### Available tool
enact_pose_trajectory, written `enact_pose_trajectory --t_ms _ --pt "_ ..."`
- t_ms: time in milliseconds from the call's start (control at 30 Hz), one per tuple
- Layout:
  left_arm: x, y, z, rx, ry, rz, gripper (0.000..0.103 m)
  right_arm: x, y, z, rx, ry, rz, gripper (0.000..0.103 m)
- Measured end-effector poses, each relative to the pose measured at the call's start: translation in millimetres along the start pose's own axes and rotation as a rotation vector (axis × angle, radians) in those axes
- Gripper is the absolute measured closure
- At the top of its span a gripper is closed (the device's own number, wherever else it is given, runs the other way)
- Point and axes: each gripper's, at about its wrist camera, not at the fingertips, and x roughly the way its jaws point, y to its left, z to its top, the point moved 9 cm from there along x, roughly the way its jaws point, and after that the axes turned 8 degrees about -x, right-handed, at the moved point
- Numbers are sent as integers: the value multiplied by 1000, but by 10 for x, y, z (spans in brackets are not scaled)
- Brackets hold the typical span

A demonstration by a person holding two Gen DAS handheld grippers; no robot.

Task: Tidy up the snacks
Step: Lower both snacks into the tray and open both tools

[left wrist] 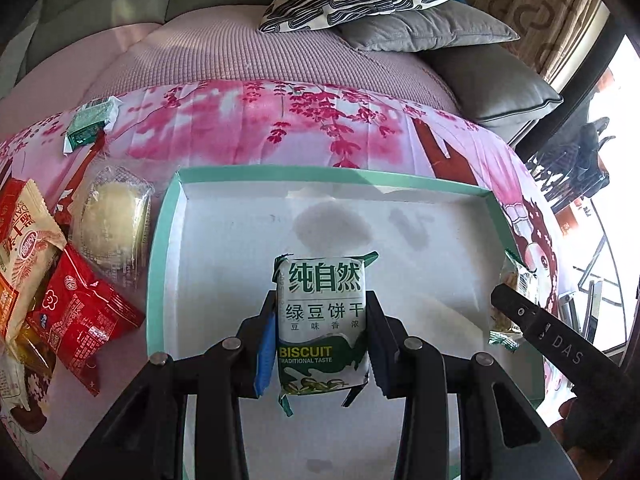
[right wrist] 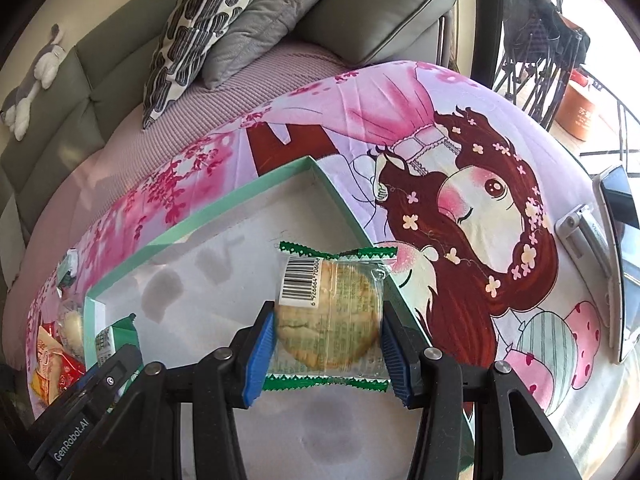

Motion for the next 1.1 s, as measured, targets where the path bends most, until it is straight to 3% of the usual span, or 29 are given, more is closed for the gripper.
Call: enact_pose_trajectory --t_ms 133,533,600,667,833,933,1000,1100 --pt "104 61 -46 0 26 28 62 63 40 -38 -21 21 -8 51" --pt "127 43 -34 40 7 52 60 146 93 -122 -69 74 -42 49" --pt "128 41 -33 44 7 55 52 153 104 -123 -72 73 -36 45" --pt "137 53 -37 44 9 66 35 157 123 -127 -76 72 -24 38" --pt "123 77 -24 35 4 71 25 174 137 -130 -87 75 -18 23" --pt "82 68 6 41 -17 76 23 159 146 -119 -90 63 -15 22" --pt "47 83 37 41 -41 91 15 147 128 -92 -93 51 -33 12" --pt "8 134 88 26 -64 97 6 107 93 -62 -74 35 -23 7"
